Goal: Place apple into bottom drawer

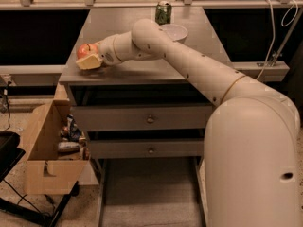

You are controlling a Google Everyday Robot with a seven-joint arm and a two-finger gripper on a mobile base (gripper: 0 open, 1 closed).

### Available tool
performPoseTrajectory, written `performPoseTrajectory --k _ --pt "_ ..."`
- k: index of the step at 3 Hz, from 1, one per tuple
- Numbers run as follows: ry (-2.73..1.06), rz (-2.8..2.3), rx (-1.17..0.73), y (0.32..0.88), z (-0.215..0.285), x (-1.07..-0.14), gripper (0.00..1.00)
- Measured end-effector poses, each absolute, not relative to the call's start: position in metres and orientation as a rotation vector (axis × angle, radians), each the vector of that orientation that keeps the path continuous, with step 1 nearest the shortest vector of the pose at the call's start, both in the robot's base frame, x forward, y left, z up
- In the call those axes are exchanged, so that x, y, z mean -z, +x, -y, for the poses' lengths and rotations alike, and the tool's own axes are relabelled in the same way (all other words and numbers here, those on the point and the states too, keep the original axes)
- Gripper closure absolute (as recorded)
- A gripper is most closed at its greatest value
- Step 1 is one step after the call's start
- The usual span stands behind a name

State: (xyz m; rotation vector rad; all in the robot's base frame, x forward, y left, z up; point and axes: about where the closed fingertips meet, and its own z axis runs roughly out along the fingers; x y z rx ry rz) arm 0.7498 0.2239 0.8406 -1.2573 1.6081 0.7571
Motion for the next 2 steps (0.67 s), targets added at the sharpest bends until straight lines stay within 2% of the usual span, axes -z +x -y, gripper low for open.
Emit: performPoseTrajectory --k 1,2 --pt "-1.257 -1.608 -0.757 0.7498 -0.2239 -0.8408 1.0" --pt "-1.257 -1.608 -0.757 0.7498 -0.2239 -0.8419 1.0"
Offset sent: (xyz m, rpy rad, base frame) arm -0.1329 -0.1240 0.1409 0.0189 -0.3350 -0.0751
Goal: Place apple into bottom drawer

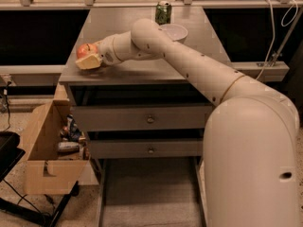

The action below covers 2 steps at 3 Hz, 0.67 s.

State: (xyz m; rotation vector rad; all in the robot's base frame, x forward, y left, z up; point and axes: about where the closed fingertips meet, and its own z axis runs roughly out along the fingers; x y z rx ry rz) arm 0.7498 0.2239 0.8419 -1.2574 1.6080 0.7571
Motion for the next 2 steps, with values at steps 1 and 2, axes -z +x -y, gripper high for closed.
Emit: performPoseTrajectory --k 1,2 --pt "-1.257 -1.608 -0.757 0.7498 -0.2239 -0.8421 1.0" --pt "-1.257 -1.608 -0.757 0.7498 -0.2239 -0.8422 1.0"
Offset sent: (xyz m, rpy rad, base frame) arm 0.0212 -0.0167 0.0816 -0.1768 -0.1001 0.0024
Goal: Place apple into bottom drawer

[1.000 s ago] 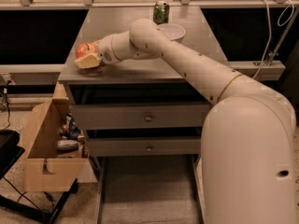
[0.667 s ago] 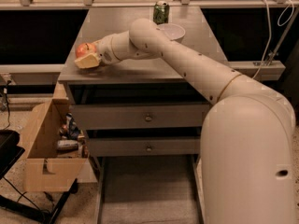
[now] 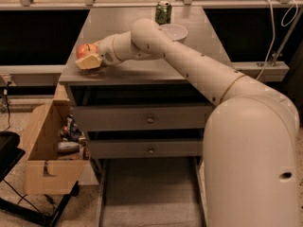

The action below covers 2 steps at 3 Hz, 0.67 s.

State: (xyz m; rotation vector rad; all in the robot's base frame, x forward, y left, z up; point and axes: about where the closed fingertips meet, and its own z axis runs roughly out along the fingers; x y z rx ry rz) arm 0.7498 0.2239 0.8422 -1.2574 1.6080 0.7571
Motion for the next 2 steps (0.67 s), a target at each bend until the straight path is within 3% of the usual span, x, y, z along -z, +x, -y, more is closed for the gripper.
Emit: performPoseTrajectory --k 2 --pt "-1.257 -1.608 -0.757 0.7498 -0.2239 -0.8423 1.0"
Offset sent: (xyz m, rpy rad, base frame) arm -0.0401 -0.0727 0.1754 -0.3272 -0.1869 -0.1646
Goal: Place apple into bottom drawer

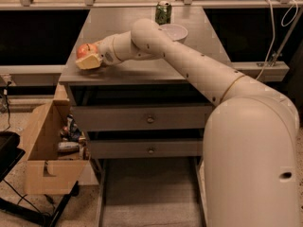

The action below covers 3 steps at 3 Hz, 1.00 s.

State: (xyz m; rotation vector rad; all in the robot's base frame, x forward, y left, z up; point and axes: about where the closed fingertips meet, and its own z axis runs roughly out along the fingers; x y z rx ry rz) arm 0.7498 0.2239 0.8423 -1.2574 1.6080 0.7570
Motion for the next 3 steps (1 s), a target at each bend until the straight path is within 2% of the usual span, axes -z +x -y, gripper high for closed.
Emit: performPoseTrajectory --k 2,3 --pt "-1.257 -1.608 -0.757 0.7498 -0.2239 -0.8424 1.0" --pt "-1.257 -1.608 -0.757 0.7498 -0.2239 -0.8424 0.82"
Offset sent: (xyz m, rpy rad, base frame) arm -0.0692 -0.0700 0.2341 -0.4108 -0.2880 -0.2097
